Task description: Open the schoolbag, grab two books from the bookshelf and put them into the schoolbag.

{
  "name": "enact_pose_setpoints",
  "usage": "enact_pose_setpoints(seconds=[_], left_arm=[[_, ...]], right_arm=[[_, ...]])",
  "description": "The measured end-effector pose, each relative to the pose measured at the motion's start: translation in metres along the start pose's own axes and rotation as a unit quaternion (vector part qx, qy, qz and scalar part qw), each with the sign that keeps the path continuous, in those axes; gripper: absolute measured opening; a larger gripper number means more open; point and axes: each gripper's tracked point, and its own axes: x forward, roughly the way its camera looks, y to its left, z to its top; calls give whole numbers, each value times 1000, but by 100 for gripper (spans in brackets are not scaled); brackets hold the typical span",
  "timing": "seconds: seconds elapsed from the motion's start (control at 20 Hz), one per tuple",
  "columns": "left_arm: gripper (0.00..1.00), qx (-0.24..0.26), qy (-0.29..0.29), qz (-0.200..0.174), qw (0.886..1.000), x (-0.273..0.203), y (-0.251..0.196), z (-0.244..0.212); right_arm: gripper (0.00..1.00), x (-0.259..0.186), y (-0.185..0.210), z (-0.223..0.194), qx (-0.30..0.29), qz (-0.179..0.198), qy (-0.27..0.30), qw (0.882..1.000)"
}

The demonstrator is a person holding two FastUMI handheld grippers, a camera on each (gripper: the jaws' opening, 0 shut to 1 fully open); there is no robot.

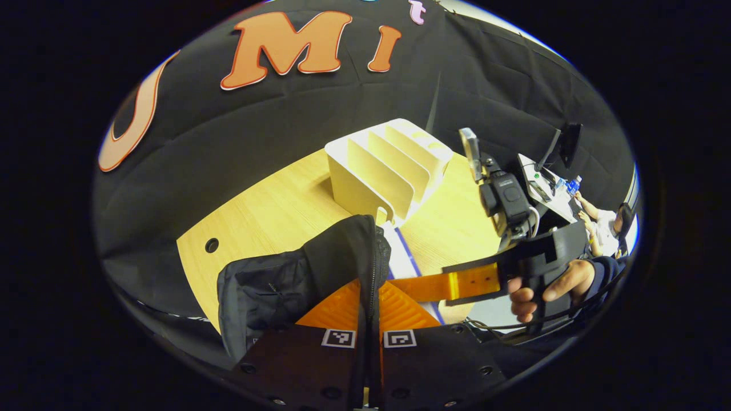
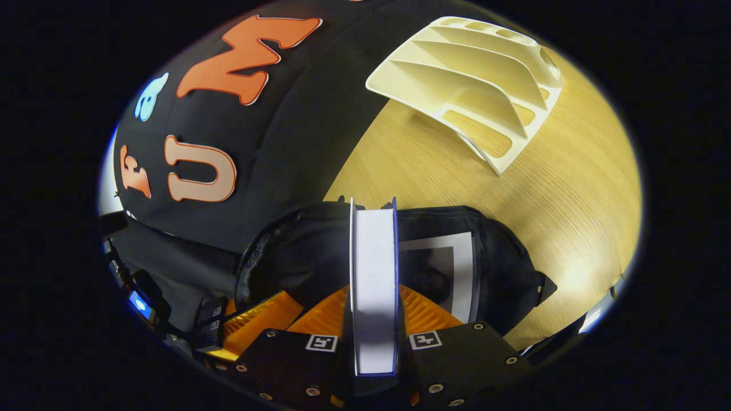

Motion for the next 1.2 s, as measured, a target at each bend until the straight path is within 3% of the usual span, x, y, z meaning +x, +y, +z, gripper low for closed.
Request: enact_pose_setpoints(seconds=[0.2, 0.3, 0.35, 0.4, 0.45, 0.55, 0.7, 0.9, 1.2], left_arm=[[4, -9, 0, -1, 1000, 4, -1, 1], [4, -14, 0, 4, 1000, 7, 0, 1], [4, -15, 0, 13, 1000, 9, 3, 0], [4, -19, 1, 17, 1000, 11, 2, -2], [4, -27, 0, 21, 999, 11, 1, -3], [4, -46, 0, 36, 998, 13, 1, -5], [4, -76, 4, 62, 995, 14, 1, -9], [4, -118, 9, 94, 988, 18, 0, -12], [6, -149, 20, 137, 979, 30, -8, -13]], right_arm=[[32, 9, -4, -8, -3, 6, 30, 1000], [37, 6, -9, -15, -41, -11, 49, 998], [45, 8, -12, -13, -72, -17, 50, 996], [69, 3, -13, -17, -95, -18, 62, 993], [75, 0, -14, -20, -112, -20, 78, 991], [97, -6, -24, -21, -139, -34, 101, 985], [97, -23, -48, -22, -183, -69, 138, 971], [97, -37, -62, -10, -188, -58, 173, 965], [97, -66, -68, 30, -228, -42, 157, 960]])
